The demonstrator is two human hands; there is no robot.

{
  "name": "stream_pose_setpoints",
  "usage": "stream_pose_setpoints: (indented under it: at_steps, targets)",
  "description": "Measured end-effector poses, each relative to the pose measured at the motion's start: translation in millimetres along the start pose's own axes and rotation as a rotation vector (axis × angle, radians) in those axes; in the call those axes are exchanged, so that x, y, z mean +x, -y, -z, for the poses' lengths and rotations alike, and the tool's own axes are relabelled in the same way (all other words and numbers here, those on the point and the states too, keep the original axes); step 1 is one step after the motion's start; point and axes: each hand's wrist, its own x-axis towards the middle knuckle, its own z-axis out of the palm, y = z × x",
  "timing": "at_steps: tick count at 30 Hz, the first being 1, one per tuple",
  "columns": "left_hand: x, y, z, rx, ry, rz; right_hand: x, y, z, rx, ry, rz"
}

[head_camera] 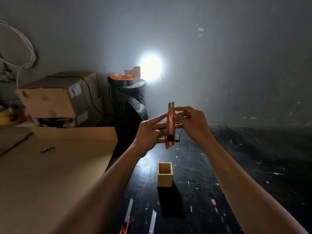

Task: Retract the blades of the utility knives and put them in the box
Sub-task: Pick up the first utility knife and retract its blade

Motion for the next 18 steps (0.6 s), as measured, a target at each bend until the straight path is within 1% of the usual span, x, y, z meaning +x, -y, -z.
stream_pose_setpoints:
  at_steps: [3,6,9,10,14,18]
  targets:
    - [4.0,11.2,1.2,0.04,-0.008,0.007,1.5,-13.6,-6.7,0.033,-0.002,-0.036]
    - [7.0,25.7,0.2,0.066,-0.014,0.035,0.8,-27.6,-13.0,0.148,0.018,-0.079]
    - [18.4,54.3,4.4,-0.006,-0.103,0.163,4.3,-52.2,-22.7,0.186,0.032,-0.117]
    - [20.9,65.6,7.3,0.006,-0.144,0.201,3.9,-60.1,-25.7,0.203,0.039,-0.132]
    - [27.6,128.2,16.4,0.181,-0.23,0.337,7.9,-109.2,-42.1,0.201,0.044,-0.224]
    - [26.2,180.8,18.3,0.416,-0.193,0.423,9.7,-157.0,-60.3,0.155,0.033,-0.297]
